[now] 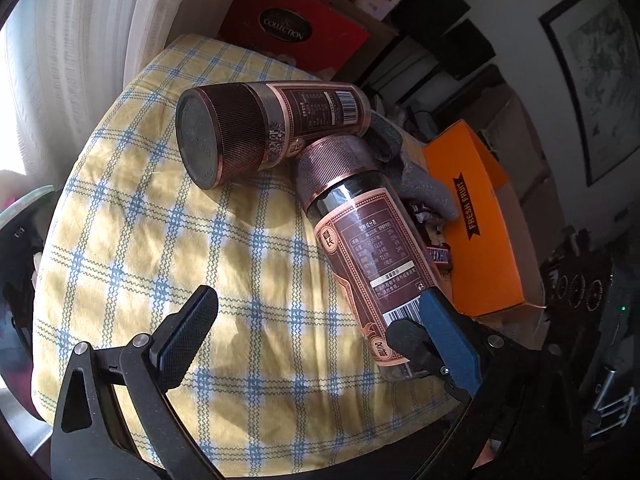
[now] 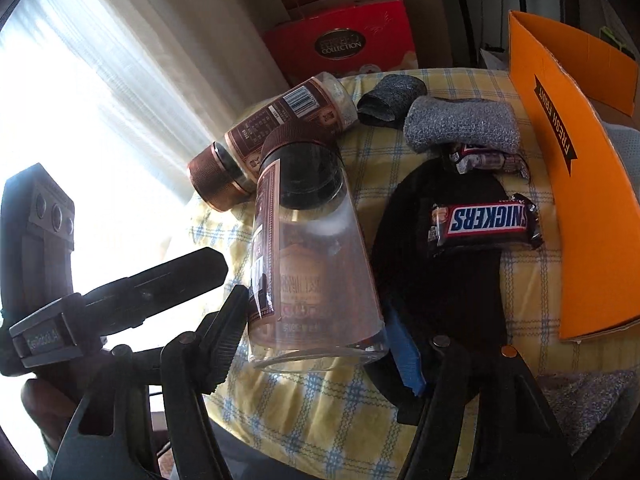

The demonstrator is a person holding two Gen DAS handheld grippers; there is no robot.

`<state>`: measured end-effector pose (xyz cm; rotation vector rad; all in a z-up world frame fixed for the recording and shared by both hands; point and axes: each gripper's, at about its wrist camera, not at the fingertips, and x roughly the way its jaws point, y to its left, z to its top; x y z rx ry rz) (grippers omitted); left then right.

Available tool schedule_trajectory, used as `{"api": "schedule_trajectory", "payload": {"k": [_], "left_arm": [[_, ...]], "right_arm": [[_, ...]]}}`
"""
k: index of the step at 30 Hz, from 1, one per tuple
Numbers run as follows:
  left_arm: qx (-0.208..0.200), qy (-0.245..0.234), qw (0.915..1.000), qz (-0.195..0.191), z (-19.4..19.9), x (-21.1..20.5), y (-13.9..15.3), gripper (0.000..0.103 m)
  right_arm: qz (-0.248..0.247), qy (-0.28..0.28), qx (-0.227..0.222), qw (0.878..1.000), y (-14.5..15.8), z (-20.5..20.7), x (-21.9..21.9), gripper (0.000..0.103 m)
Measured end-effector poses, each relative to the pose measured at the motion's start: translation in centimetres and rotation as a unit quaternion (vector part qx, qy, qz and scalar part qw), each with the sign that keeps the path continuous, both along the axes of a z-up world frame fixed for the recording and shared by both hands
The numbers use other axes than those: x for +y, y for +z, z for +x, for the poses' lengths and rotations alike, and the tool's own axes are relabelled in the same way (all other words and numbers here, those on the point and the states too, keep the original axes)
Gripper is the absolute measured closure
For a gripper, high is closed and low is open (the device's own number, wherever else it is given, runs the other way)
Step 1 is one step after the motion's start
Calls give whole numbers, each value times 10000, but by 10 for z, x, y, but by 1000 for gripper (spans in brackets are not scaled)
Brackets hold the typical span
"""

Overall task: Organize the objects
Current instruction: 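Reach the right gripper to the clear brown-capped canister and grasp it, then lift the clear canister with the right gripper and carry it over the box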

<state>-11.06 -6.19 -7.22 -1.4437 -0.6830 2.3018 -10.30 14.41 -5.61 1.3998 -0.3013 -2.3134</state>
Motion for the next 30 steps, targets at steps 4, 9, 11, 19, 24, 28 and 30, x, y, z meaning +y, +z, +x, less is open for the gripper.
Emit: {"api": "schedule_trajectory", "payload": {"k": [4,9,11,19,24,28,30], "left_arm": [[-143,1,9989,437,0,-2,-9,2],[-370,4,9970,686,1,-4,-21,4],[-330,34,9970,701,5,-5,-22,4],[-458,-58,9989,-61,9,4,-18,32],[-509,-143,9976,-452,13,12,-8,32],[-436,-261,9967,-637,13,21,2,32],[-445,-248,9969,-608,12,23,4,32]], "right_arm": [[-462,110,-282,9985,-4,8,-1,36],[-1186,297,-729,9898,-16,15,-4,36],[-1406,449,-873,9852,-20,18,-10,36],[-598,671,-518,9946,-12,30,-37,23],[277,756,73,9967,4,43,-50,17],[563,757,272,9952,13,51,-55,17],[606,713,289,9952,14,54,-46,17]]}}
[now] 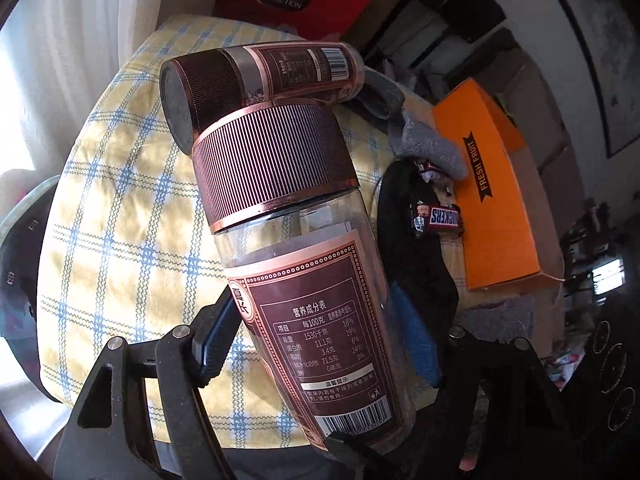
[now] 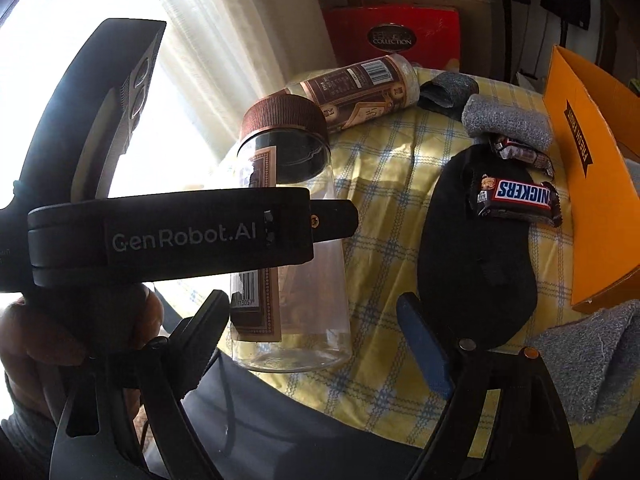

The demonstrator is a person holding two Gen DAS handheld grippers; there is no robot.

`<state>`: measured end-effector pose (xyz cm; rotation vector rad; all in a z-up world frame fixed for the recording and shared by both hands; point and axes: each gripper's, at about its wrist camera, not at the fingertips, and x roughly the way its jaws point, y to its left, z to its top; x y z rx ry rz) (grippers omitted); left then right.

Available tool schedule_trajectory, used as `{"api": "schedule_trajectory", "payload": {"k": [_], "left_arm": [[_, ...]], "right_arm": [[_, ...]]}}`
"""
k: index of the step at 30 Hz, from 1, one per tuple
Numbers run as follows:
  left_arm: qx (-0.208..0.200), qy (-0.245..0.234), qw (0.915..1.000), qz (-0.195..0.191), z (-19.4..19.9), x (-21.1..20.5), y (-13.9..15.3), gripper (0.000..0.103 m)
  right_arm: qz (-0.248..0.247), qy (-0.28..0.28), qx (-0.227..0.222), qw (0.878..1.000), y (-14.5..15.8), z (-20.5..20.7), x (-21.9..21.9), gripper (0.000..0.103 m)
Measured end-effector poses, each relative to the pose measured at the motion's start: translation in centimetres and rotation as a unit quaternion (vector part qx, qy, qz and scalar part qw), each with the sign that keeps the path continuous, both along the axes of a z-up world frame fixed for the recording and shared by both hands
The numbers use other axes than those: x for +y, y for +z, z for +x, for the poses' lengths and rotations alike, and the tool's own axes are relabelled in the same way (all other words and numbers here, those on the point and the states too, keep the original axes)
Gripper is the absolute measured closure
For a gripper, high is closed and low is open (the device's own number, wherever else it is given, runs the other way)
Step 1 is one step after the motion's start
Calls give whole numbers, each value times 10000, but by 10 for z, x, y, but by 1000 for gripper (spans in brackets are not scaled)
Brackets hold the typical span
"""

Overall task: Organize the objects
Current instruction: 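Lift the clear canister with the right gripper and carry it over the box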

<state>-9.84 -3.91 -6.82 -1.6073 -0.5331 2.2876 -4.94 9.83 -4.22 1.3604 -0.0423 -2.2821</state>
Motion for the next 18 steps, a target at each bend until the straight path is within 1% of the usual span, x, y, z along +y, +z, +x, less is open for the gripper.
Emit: {"api": "schedule_trajectory", "payload": {"k": [3,4,5,6,8,11,13,14,15,18], "left_arm": [[8,-13,10000,60,-4,4,1,32],[24,-38,10000,75,-5,7,1,32],[44,-50,10000,62,-6,9,1,33],[89,-44,9999,55,-5,10,2,33],[178,-48,9998,87,-4,12,4,33],[228,-67,9996,157,-4,13,10,34],[275,-131,9995,88,-4,16,16,34],[307,-173,9994,63,-5,19,21,34],[335,-221,9992,40,-5,21,25,34],[482,-347,9982,34,-8,30,44,34]], "right_arm": [[5,-142,14,9999,-5,2,13,17],[-59,-202,-19,9998,-8,5,19,18],[-209,-237,-102,9994,-10,3,24,21],[-422,-241,-216,9986,-13,-1,28,28],[-708,-250,-381,9964,-14,1,35,33],[-656,-264,-361,9968,-8,4,36,32],[-577,-259,-247,9977,-3,4,36,29],[-504,-274,-163,9982,0,4,35,25],[-433,-281,-76,9986,3,4,35,24],[-446,-292,53,9986,15,3,38,24]]}}
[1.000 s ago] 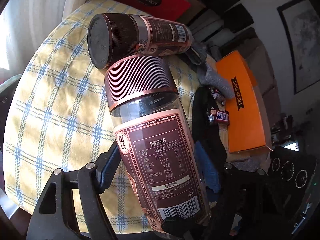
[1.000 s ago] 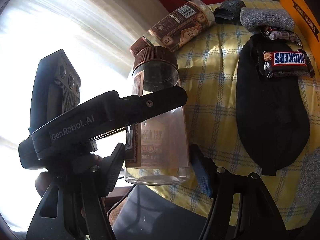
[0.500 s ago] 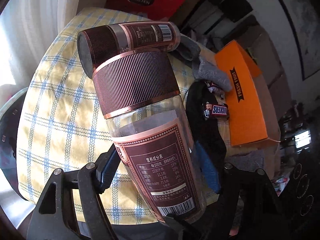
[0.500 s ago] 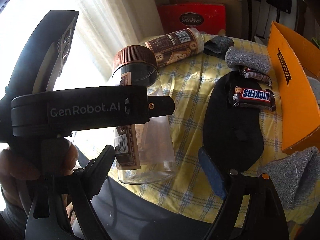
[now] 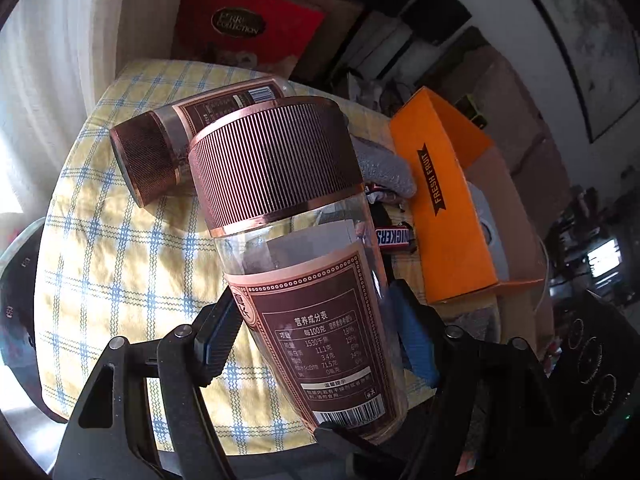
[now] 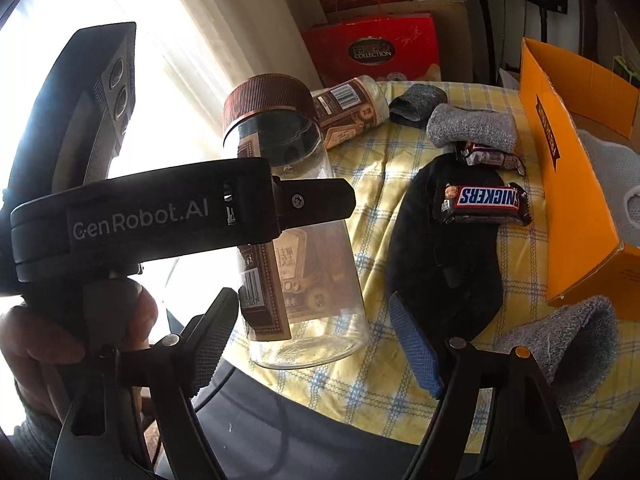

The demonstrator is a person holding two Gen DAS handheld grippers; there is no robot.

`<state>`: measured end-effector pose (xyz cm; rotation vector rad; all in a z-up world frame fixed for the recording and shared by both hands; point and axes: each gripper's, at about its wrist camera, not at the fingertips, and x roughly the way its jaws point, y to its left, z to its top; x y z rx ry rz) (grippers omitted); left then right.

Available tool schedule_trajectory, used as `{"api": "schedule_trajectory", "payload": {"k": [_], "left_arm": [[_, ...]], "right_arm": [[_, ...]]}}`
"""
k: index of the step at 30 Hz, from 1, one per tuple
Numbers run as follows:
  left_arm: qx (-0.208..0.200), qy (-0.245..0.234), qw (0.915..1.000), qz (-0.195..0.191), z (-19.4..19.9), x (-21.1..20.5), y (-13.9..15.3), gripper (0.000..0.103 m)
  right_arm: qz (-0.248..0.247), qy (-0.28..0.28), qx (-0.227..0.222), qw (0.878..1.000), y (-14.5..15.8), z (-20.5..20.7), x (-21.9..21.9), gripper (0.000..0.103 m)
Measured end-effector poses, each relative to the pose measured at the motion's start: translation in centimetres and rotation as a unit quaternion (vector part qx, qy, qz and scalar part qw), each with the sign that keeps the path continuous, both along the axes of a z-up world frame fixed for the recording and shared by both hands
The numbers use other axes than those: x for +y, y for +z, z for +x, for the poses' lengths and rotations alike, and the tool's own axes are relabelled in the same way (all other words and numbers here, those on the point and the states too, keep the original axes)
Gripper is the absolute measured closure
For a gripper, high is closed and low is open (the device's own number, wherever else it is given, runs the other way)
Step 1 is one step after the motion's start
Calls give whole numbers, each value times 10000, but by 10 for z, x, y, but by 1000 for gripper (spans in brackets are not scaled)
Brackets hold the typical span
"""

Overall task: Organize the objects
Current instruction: 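Lift the clear canister with the right gripper and carry it over the box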

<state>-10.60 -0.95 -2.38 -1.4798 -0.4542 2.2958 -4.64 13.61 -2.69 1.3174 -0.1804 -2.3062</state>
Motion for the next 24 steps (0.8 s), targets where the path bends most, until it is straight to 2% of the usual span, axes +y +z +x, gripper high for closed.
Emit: {"api": "schedule_trajectory", "payload": {"k": [6,11,14,19,24], "left_arm": [[341,-414,9986,-23,-12,37,49,34],[481,-783,9956,154,-33,74,86,35],[536,-995,9935,131,-44,99,102,35],[458,-1337,9900,15,-57,146,109,35],[178,-1467,9888,-208,-70,198,87,35]], "right_arm": [[-206,-207,191,9994,38,-8,24,24],[-320,-468,362,9977,71,-10,64,21],[-476,-639,394,9960,86,-11,92,19],[-466,-968,520,9929,101,-13,131,19],[-228,-1295,620,9894,96,-26,160,19]]}}
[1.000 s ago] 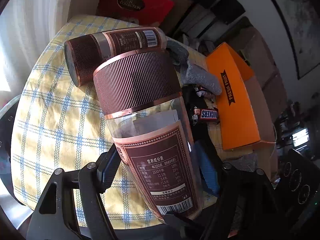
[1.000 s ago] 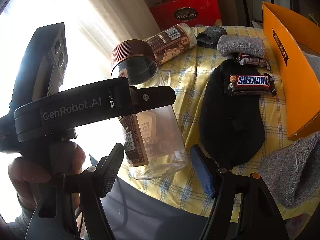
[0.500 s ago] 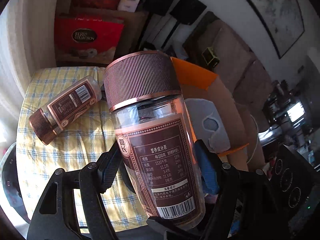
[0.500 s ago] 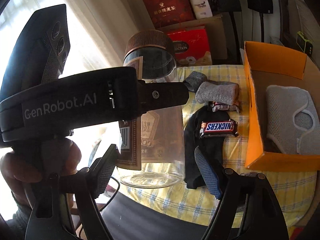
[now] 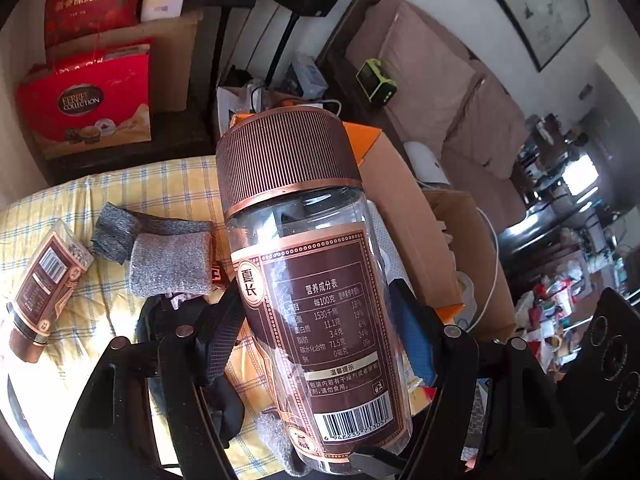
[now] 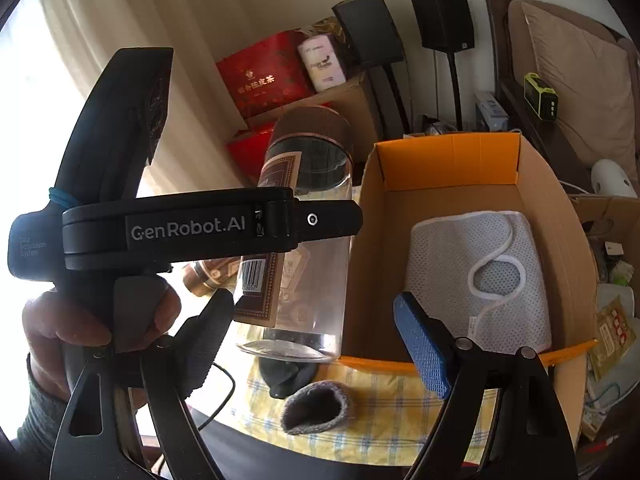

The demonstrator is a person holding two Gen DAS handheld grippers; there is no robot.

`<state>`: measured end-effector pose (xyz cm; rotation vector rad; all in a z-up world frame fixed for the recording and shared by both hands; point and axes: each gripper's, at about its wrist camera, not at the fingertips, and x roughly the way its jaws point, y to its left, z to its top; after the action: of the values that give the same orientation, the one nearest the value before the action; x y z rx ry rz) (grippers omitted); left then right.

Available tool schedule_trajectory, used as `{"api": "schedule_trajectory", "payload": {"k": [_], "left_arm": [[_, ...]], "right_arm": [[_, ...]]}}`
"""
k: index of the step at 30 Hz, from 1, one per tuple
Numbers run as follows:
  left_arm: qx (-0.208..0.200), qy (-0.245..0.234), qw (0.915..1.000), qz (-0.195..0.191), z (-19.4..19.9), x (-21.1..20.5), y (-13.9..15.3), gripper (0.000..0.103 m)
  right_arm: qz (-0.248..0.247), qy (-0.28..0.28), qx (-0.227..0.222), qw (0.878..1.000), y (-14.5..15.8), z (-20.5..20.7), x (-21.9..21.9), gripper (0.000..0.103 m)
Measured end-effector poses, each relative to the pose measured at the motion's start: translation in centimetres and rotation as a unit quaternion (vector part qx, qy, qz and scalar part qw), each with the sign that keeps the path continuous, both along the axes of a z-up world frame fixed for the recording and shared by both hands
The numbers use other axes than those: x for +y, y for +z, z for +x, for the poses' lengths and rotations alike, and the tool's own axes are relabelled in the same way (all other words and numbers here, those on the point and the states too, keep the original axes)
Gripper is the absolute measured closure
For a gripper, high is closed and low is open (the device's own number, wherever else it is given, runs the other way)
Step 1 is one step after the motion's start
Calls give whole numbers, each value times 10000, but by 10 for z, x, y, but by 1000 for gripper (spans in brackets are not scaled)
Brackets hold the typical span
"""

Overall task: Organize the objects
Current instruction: 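Lift the clear canister with the right gripper and carry it over the box, then set the canister upright in the box beside the harness, open right gripper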

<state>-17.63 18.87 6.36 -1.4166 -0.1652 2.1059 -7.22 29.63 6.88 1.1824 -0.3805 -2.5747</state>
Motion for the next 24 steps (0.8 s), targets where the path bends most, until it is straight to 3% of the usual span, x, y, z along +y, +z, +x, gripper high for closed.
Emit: {"api": "schedule_trajectory", "payload": {"k": [7,15,24], "left_arm": [[-208,-63,9986,-474,-17,41,-42,36],[-93,40,9963,-852,-25,63,-69,38],[-171,108,9969,-755,-28,62,-69,40]], "right_arm": [[-28,-301,-187,9994,-25,-14,33,19],[-43,-530,-266,9982,-40,-15,58,19],[0,-742,-359,9966,-51,-15,70,19]]}}
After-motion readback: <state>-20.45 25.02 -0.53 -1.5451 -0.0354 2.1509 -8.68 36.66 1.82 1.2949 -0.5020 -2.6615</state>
